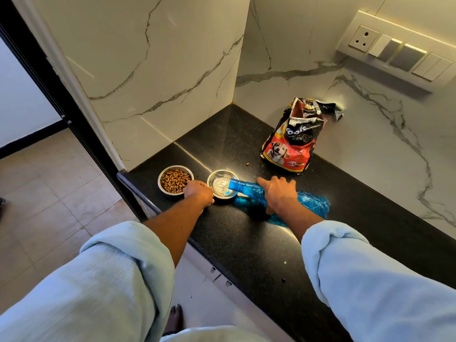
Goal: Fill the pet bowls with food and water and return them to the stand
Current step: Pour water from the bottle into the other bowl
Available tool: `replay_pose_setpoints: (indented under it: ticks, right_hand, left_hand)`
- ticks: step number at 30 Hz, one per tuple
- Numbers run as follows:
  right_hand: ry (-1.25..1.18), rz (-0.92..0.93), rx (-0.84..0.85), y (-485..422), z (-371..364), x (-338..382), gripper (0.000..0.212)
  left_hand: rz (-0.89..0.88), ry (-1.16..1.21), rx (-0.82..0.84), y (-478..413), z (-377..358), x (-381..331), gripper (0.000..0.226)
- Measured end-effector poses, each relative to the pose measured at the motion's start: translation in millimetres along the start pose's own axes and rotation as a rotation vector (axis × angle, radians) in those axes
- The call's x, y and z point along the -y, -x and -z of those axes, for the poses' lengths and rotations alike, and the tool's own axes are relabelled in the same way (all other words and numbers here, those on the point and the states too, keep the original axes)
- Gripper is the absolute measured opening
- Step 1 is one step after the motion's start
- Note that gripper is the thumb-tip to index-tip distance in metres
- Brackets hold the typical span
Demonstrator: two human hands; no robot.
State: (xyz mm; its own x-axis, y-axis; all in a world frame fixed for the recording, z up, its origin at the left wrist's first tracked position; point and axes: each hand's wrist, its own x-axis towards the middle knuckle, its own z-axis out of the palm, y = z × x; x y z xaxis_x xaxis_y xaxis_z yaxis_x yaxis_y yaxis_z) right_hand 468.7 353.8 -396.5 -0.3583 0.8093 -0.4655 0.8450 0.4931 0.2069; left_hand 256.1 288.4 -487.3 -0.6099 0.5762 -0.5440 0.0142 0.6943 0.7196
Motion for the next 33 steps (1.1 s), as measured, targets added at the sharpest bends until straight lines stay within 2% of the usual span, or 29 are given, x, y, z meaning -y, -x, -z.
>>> replay_pose_setpoints:
  ticks: [6, 11, 14, 19, 23, 26, 28, 33]
  right_hand:
    - [-0.030, 0.004, -0.016, 1.1, 0.7, 1.0, 0.101]
    - [-0.105, 0.004, -0.060, 3.9, 5.4, 2.1, 0.096]
    - [-0.188, 0.003, -0.098, 7.2, 10.7, 1.8, 0.097]
    - [-0.395, -0.026, -0.136, 14.3, 25.9, -8.6, 0.106]
    - [-0.518, -0.034, -0.191, 20.4, 30.0, -23.0, 0.109]
    - [-0.573, -0.034, -0.294, 25.8, 27.3, -35.8, 0.109]
    - [-0.700, -0.058, -0.361, 28.8, 25.1, -42.9, 0.109]
    - [-1.166, -0.174, -0.544, 36.3, 12.3, -76.1, 0.090]
  left_hand:
    - [0.000, -0.003, 0.009, 2.1, 0.6, -0.9, 0.020]
    - [0.018, -0.073, 0.016, 7.4, 2.8, -9.5, 0.031]
    - [0.037, -0.151, -0.014, 8.7, 4.3, -12.3, 0.029]
    - [0.039, -0.263, -0.058, 19.1, 7.6, -17.8, 0.038]
    - [-0.012, -0.278, -0.055, 27.3, 7.7, -29.6, 0.046]
    - [-0.071, -0.258, -0.033, 36.2, 4.6, -42.6, 0.047]
    - [-0.125, -0.265, -0.031, 39.1, 1.6, -49.7, 0.048]
    - [-0.214, -0.245, 0.021, 50.3, -24.2, -66.4, 0.039]
